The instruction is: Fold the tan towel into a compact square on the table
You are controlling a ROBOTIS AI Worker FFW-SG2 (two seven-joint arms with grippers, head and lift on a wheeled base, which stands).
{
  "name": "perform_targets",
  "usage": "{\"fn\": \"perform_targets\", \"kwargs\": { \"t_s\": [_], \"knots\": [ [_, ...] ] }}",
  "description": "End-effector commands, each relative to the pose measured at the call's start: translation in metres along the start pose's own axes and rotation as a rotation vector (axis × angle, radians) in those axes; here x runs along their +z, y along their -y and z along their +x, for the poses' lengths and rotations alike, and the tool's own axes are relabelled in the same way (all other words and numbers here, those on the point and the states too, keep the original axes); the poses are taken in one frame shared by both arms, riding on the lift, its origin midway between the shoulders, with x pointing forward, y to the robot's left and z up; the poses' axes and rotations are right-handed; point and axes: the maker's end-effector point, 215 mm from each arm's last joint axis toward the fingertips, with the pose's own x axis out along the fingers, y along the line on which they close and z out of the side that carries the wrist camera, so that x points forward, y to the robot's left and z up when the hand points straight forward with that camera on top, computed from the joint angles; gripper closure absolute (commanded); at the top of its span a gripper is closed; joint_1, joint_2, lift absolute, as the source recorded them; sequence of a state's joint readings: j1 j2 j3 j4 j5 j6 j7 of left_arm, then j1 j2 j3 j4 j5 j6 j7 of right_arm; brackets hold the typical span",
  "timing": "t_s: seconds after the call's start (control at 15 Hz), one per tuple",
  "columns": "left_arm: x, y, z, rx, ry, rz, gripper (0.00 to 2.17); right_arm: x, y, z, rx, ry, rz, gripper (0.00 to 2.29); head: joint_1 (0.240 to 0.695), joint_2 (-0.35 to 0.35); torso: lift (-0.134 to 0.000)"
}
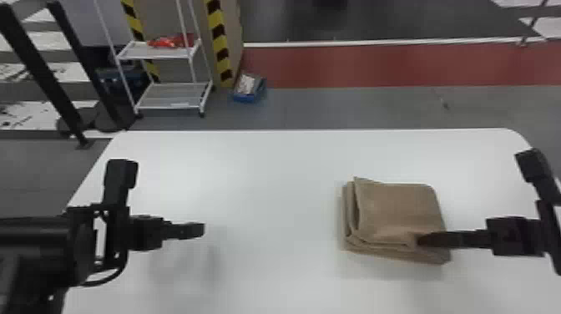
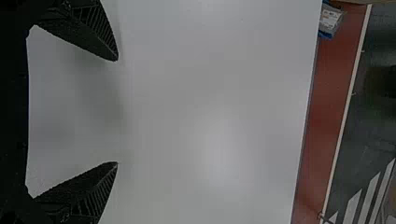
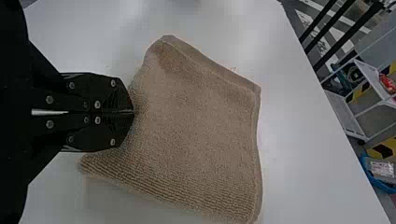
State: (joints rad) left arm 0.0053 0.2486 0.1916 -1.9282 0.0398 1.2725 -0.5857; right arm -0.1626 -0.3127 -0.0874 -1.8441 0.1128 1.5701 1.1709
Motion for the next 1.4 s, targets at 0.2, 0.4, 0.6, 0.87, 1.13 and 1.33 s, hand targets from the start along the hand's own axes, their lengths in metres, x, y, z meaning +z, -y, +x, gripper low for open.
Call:
{"fn": "perform_targets", "kwargs": {
  "t_s": [0.2,0.4,0.6,0.87,1.13,1.33],
  "knots": [
    [0.001,-0.004,0.0,0.005,0.003,-0.003,0.09,0.009,-0.002,0.005,-0.013,-0.004,-0.013,2.24,0.695,0.087,-0.124],
    [0.002,-0.009,-0.002,0.013,0.007,-0.003,0.09,0.01,-0.026,-0.008,0.069,0.022,-0.045,2.24,0.695,0.1,-0.124],
    [0.003,-0.008,0.002,0.01,0.001,-0.004,0.09,0.0,-0.03,-0.016,0.094,0.002,-0.057,2.24,0.695,0.121,-0.124],
    [0.005,-0.004,0.005,0.005,0.006,0.006,0.09,-0.019,-0.028,-0.005,0.095,-0.071,-0.059,2.23,0.695,0.113,-0.124],
    [0.002,-0.007,0.005,0.008,0.003,0.003,0.09,-0.032,-0.012,0.01,0.022,-0.143,-0.065,2.23,0.695,0.118,-0.124],
    [0.002,-0.006,0.005,0.005,0.003,0.005,0.09,-0.022,-0.004,0.011,0.008,-0.139,-0.047,2.23,0.695,0.115,-0.124]
  ]
}}
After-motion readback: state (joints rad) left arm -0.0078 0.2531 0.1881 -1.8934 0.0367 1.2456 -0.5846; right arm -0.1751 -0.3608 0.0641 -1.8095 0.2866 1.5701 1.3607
